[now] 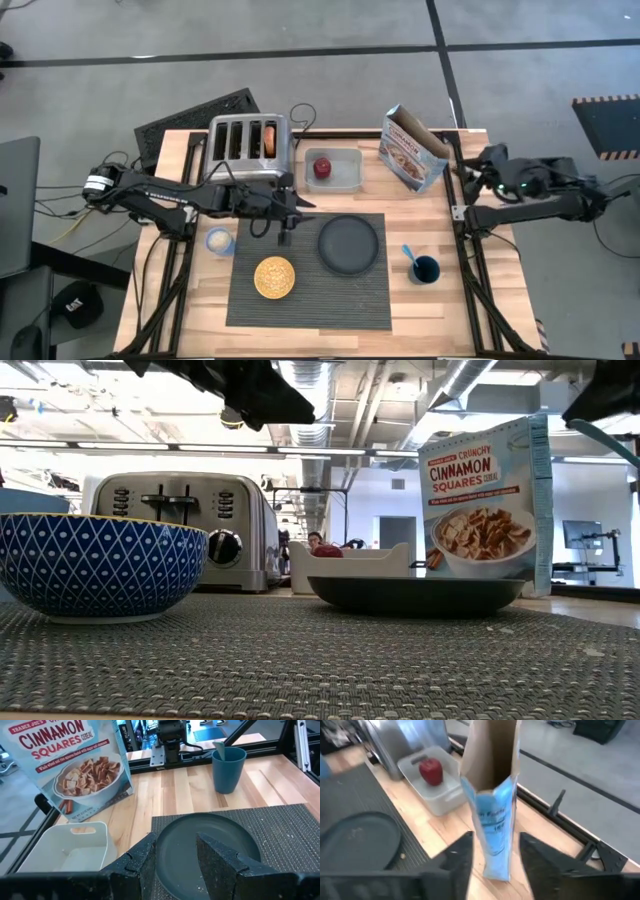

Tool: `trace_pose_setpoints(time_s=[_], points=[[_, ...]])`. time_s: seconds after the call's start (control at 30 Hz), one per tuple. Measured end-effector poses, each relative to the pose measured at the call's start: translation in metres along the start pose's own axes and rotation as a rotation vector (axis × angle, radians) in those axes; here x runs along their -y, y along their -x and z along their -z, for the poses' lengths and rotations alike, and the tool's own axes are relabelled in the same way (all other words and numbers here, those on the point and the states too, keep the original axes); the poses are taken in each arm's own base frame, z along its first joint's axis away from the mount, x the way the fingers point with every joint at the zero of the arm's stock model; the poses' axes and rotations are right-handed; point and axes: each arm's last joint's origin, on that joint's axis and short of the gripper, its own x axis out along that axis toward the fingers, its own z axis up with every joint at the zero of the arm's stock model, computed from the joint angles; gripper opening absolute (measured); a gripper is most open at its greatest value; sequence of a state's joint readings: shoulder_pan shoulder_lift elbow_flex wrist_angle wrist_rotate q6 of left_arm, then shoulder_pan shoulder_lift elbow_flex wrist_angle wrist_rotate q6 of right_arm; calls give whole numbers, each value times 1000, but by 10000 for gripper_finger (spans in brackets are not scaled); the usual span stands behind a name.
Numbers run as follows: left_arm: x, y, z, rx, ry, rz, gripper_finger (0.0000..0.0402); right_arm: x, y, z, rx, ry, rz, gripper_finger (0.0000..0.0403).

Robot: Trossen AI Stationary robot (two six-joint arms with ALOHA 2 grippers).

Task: Arrange a breakfast setting
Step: Pour the cereal from the blue cereal box into the yellow patterned bowl

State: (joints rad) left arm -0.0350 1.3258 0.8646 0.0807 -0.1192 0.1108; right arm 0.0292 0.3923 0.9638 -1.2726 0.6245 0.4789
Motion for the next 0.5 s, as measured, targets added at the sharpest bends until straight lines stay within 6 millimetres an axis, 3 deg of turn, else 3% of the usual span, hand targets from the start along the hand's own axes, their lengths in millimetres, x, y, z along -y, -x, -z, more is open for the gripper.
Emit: trace_pose_setpoints(time_s=[0.2,0.5], points=[[-1,0,0,0,-7,23,126,-14,-17,0,-21,90,13,297],[-1,0,1,-5,2,23,126,-15,-19,-5,38,99,94,324]])
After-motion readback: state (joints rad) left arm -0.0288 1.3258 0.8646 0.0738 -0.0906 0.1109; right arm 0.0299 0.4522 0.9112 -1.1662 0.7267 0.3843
